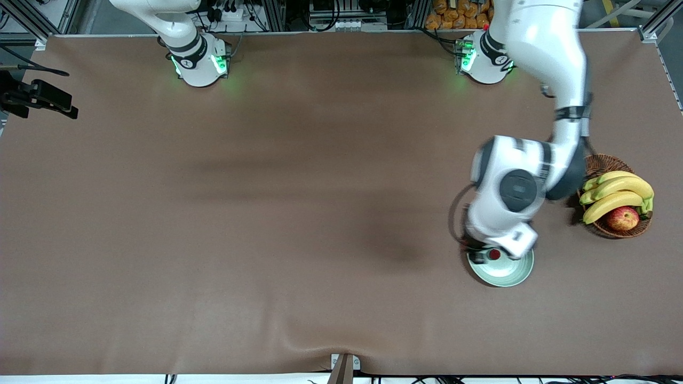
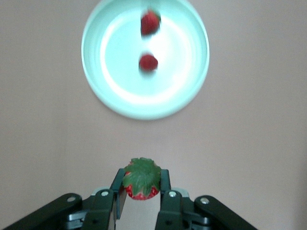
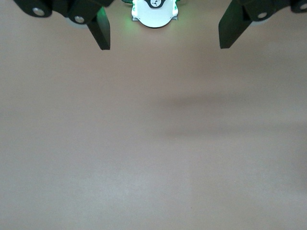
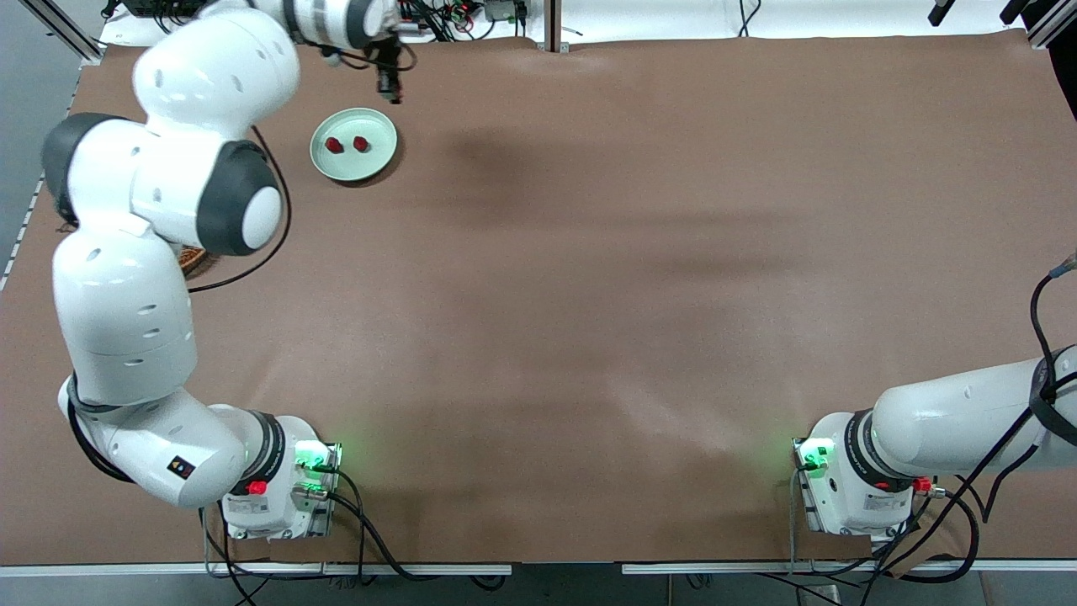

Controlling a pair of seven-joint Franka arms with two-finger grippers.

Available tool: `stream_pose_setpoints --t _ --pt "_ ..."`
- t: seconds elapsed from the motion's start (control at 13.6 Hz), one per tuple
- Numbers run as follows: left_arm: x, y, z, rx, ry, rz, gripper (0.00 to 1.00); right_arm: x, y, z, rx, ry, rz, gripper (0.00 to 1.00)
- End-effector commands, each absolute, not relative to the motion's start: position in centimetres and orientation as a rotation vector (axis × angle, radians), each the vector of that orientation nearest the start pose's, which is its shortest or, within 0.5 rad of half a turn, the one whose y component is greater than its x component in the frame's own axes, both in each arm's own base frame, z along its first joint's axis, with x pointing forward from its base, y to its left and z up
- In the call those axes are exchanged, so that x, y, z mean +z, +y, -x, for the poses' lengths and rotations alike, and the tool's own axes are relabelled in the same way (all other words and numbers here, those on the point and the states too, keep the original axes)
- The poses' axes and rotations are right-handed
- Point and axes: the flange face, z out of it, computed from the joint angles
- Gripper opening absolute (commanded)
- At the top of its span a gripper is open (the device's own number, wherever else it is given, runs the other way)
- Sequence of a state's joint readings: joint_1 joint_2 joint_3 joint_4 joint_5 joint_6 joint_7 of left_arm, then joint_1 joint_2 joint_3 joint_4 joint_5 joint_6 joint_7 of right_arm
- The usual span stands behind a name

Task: Collect all strawberries into plate
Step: 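Carry the third strawberry onto the plate with the left gripper and release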

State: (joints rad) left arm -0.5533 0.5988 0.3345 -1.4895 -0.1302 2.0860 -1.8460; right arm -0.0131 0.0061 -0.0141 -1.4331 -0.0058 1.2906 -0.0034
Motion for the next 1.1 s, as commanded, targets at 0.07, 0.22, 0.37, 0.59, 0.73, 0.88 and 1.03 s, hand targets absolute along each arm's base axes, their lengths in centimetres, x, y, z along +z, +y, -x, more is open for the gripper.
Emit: stream_pose_setpoints --t 0.07,0.22,0.37,0.59,0.73,0.88,1.03 --pt "30.2 -13.9 -67.3 0.082 2.279 -2.131 0.00 67.1 -1.3 -51.9 0.229 0.051 3.139 1.00" --pt "28.4 -11.7 -67.8 0.060 2.242 -2.128 0.00 67.0 -1.0 -50.8 0.327 0.051 3.130 1.00" --pt "25.8 -11.5 -67.9 -0.008 2.211 -2.136 0.00 67.1 -0.5 -50.8 0.315 0.038 3.075 1.00" --pt "21.9 -12.6 -67.5 -0.046 2.188 -2.167 0.00 67.6 -0.7 -50.9 0.291 0.039 3.058 1.00" --pt "21.7 -12.2 -67.5 -0.049 2.170 -2.190 0.00 67.5 -1.2 -51.0 0.288 0.052 3.063 1.00" --pt "22.2 -11.4 -67.8 -0.039 2.153 -2.196 0.91 67.5 -1.4 -51.0 0.289 0.057 3.070 1.00" --pt "24.0 -11.6 -67.9 -0.020 2.118 -2.208 1.00 67.4 -1.3 -51.0 0.292 0.056 3.071 1.00"
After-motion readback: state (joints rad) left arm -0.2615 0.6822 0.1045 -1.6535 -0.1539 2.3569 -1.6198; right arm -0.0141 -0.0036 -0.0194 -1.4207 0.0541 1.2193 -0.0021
